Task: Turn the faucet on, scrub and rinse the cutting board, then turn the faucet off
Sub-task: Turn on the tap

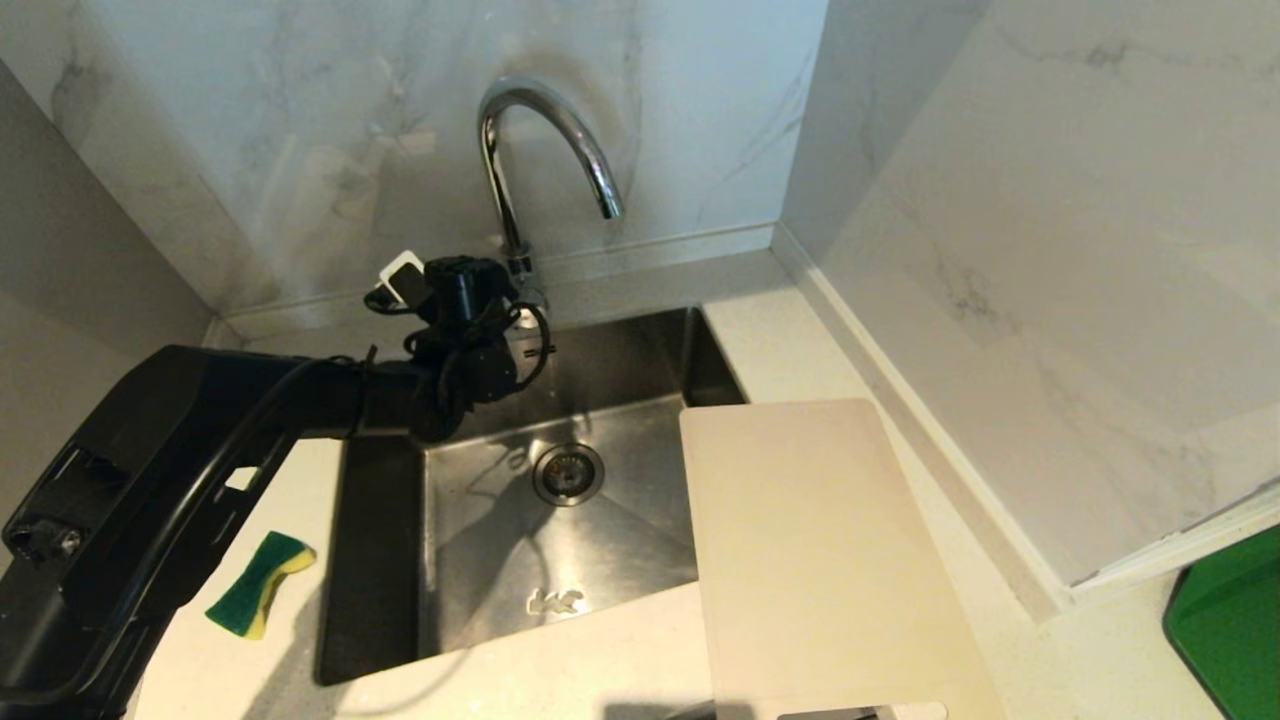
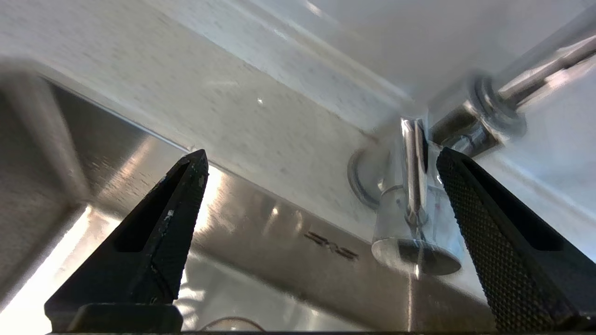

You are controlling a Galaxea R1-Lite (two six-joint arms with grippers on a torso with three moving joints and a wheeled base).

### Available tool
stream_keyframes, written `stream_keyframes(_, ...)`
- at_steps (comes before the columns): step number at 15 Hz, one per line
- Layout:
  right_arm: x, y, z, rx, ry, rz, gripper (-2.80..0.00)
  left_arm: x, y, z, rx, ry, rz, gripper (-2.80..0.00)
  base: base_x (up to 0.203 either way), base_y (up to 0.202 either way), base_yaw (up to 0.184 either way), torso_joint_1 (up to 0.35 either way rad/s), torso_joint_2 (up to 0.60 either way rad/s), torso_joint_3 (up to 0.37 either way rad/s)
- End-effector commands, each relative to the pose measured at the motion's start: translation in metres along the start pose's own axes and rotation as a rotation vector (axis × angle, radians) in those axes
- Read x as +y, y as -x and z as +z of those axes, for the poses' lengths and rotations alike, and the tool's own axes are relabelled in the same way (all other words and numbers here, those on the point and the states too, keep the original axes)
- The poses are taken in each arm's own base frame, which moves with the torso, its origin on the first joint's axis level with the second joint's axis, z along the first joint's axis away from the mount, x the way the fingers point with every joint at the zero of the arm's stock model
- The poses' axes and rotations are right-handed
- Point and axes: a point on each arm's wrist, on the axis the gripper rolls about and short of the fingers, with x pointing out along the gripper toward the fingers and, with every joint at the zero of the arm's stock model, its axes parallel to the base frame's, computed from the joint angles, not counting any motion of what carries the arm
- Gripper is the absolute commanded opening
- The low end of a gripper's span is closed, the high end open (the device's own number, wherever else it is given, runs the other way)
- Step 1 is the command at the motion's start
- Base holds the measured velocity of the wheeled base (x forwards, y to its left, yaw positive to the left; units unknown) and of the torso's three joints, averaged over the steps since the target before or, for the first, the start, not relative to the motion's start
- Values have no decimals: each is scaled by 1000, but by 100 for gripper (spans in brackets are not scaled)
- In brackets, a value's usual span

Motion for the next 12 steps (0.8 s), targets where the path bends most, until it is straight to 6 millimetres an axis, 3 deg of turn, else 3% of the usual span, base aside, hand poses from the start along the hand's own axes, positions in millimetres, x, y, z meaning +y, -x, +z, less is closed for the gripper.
stream_keyframes(1, 0, 0, 0, -1, 0, -1, -280, 4, -5, 1, -3, 3, 6, 0, 0, 0, 0, 0, 0, 0)
stream_keyframes(12, 0, 0, 0, -1, 0, 1, -280, 6, -4, 4, 28, -2, 30, 0, 0, 0, 0, 0, 0, 0)
